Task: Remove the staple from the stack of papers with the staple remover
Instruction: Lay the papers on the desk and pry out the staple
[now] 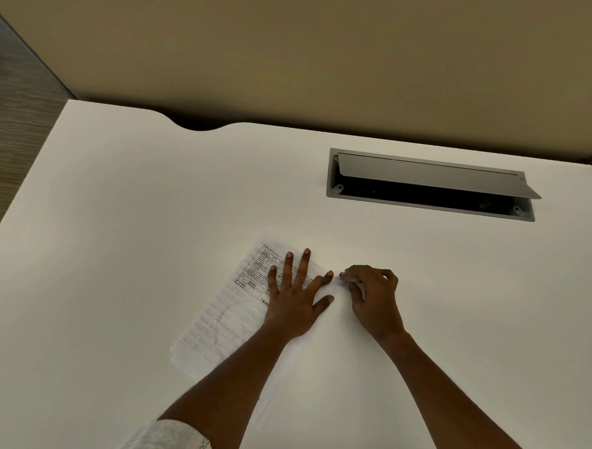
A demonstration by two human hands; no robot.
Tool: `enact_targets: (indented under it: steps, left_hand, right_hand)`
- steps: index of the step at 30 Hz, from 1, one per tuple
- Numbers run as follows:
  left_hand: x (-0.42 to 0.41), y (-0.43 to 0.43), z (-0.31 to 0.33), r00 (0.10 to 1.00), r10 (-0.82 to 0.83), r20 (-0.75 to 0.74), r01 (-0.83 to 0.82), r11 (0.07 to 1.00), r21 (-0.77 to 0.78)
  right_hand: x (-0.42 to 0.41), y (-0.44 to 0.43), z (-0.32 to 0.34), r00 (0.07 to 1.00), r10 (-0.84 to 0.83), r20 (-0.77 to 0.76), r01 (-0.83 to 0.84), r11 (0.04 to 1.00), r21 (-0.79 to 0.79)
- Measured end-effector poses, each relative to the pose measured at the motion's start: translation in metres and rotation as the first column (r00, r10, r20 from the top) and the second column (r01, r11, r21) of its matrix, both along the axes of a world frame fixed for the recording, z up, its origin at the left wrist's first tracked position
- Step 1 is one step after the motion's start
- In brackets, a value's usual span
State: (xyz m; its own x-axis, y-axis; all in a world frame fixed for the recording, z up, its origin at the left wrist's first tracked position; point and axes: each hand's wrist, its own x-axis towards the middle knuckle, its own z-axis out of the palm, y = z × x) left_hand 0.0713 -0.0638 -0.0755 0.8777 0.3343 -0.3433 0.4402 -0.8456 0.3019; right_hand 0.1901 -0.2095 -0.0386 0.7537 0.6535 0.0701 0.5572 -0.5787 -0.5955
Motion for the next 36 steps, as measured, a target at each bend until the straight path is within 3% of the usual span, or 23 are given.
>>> enact_targets:
  steps: [10, 26, 36]
  left_hand:
    - [0.001, -0.003, -0.002, 0.999, 0.017, 0.028, -0.017, 1.0, 0.014]
    - [0.001, -0.003, -0.004, 1.0, 0.013, 0.023, -0.015, 0.999, 0.051]
    - [0.001, -0.003, -0.003, 1.0, 0.014, 0.004, -0.014, 0.999, 0.046]
  right_hand:
    - [0.007, 0.001, 0.006, 0.99, 0.134, -0.039, -0.139, 0.971, -0.193]
    - [0.012, 0.017, 0.022, 0.976, 0.152, -0.153, -0.19, 0.944, -0.269]
    - [0.022, 0.029, 0.023, 0.94, -0.044, -0.339, -0.054, 0.96, -0.274]
